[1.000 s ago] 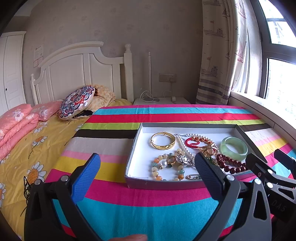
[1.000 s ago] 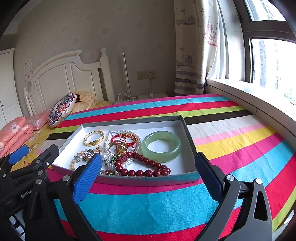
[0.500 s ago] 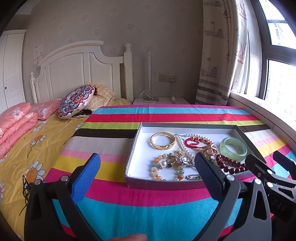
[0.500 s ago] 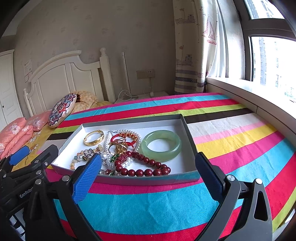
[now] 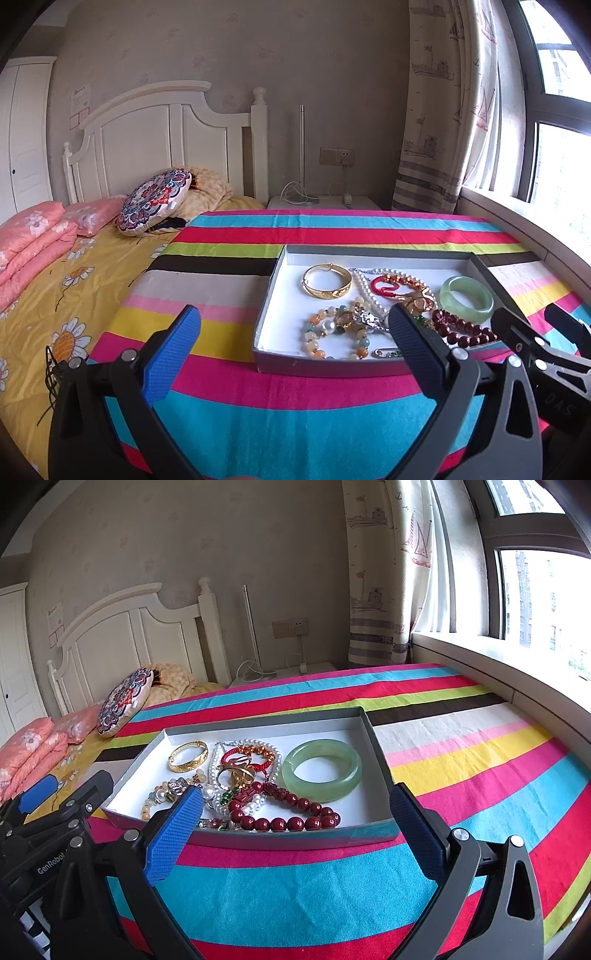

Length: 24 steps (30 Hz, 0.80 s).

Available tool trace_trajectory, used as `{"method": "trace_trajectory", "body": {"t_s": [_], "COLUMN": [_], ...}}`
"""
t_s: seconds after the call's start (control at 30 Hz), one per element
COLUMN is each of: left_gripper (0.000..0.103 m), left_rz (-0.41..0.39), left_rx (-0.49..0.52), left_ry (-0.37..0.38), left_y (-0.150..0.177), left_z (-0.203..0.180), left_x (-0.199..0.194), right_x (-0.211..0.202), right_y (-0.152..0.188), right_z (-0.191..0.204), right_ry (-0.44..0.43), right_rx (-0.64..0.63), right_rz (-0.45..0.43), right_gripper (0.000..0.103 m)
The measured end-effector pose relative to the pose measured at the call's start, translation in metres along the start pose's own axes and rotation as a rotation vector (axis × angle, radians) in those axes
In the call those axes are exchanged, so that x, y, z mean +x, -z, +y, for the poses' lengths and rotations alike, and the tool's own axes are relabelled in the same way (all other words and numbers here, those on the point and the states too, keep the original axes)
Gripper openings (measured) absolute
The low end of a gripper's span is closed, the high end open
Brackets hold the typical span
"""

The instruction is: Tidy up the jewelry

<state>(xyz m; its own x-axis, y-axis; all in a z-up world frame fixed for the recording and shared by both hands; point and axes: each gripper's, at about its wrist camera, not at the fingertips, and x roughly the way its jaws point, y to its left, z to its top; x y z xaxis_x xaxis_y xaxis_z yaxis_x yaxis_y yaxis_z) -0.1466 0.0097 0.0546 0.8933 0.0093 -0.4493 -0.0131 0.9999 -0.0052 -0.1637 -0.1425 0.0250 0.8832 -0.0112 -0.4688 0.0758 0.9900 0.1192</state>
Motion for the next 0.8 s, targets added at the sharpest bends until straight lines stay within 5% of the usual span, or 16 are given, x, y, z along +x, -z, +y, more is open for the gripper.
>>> {"method": "trace_trajectory", "body": {"t_s": [0.07, 0.17, 0.4, 0.63, 0.8], "left_gripper": [0.101, 0.101, 0.101, 0.101, 0.101], "left_rz": [0.025, 0.182, 0.487, 0.580, 0.546], "left_rx": [0.031, 0.093, 0.044, 0.134, 0.169], "left_ry": [0.007, 0.012, 0.071, 0.047, -0.015], "left_y": [0.000, 0.001, 0.018, 0.000, -0.029], "left_z": [-0.003, -0.009, 0.005, -0.011, -0.025], "left_x": [0.003, 0.016, 0.052, 0.107, 0.148], "right_x": [0.000, 0.002, 0.035, 0.078, 0.135], "right_y": [0.000, -0.001, 0.014, -0.019, -0.057], "right_z": [0.000, -0.002, -0.003, -0.013, -0.018], "right_ry": [-0.007, -0.028, -0.021, -0.029, -0.069], "right_rx": [0.003, 0.006, -0.092, -0.090, -0.060], "right_rz": [0.003, 0.063, 0.415, 0.461, 0.470], "right_gripper": [0.097, 0.097, 0.097, 0.099, 0.098]}}
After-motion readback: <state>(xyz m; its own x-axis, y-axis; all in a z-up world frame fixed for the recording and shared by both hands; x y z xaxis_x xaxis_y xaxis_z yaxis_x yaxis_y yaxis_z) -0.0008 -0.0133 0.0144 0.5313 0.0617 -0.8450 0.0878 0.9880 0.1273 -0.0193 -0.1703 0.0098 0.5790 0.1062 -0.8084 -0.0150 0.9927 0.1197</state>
